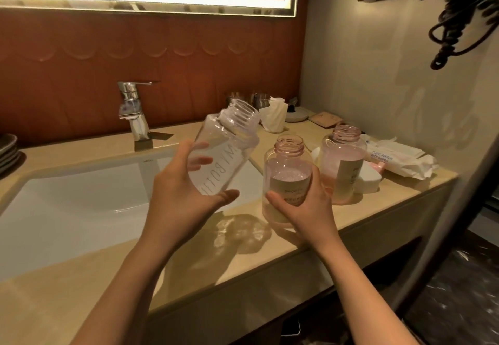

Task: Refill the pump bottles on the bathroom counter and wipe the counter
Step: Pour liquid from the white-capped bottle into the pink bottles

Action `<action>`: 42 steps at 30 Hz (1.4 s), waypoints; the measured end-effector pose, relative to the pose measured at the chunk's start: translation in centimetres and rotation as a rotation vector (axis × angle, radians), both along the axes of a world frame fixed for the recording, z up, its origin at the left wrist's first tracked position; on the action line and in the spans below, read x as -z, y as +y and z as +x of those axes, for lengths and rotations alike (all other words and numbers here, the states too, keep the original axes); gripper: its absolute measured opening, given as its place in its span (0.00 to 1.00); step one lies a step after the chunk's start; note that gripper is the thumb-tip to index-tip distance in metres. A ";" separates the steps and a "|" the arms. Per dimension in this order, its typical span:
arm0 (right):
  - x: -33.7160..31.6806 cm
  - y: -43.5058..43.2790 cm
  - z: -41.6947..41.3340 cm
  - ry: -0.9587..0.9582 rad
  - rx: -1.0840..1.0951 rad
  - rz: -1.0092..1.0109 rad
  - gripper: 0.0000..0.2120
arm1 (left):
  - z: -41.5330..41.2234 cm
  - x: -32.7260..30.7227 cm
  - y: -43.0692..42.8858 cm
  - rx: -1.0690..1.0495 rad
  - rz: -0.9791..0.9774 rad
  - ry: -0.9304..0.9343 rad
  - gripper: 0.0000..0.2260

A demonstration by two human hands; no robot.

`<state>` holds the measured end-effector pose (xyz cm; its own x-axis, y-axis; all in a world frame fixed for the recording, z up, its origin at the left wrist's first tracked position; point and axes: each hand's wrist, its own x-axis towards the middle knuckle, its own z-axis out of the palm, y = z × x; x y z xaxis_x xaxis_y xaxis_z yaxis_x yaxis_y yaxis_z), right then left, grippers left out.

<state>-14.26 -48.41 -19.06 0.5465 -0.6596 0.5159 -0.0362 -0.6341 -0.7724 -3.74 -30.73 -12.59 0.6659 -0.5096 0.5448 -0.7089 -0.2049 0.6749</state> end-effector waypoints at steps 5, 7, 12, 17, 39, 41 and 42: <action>0.1 0.3 0.4 0.030 0.129 -0.018 0.44 | -1.0 0.3 -0.6 0.119 -0.166 0.226 0.33; 0.1 0.4 0.5 0.034 0.161 -0.008 0.45 | -1.2 0.8 -0.9 0.134 -0.213 0.278 0.35; -0.1 0.7 0.7 0.028 0.195 0.017 0.46 | -1.2 2.1 -1.9 0.123 -0.260 0.312 0.36; -0.3 0.8 0.6 0.005 0.149 0.006 0.47 | -1.4 2.6 -3.1 0.136 -0.285 0.314 0.33; -1.2 -10.0 -10.4 0.333 0.503 -0.261 0.18 | -1.9 4.1 -5.7 0.119 -0.335 0.226 0.35; -1.6 -11.8 -10.1 0.539 0.455 -0.315 0.26 | -1.8 4.2 -5.8 0.111 -0.342 0.217 0.35; -1.7 -12.3 -9.9 0.622 0.422 -0.339 0.29 | -1.8 4.3 -5.8 0.109 -0.344 0.215 0.35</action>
<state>-24.12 -60.74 -17.35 0.5389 -0.7364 0.4091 -0.6818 -0.6665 -0.3016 -5.53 -36.53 -16.85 0.7353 -0.3961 0.5500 -0.5496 0.1264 0.8258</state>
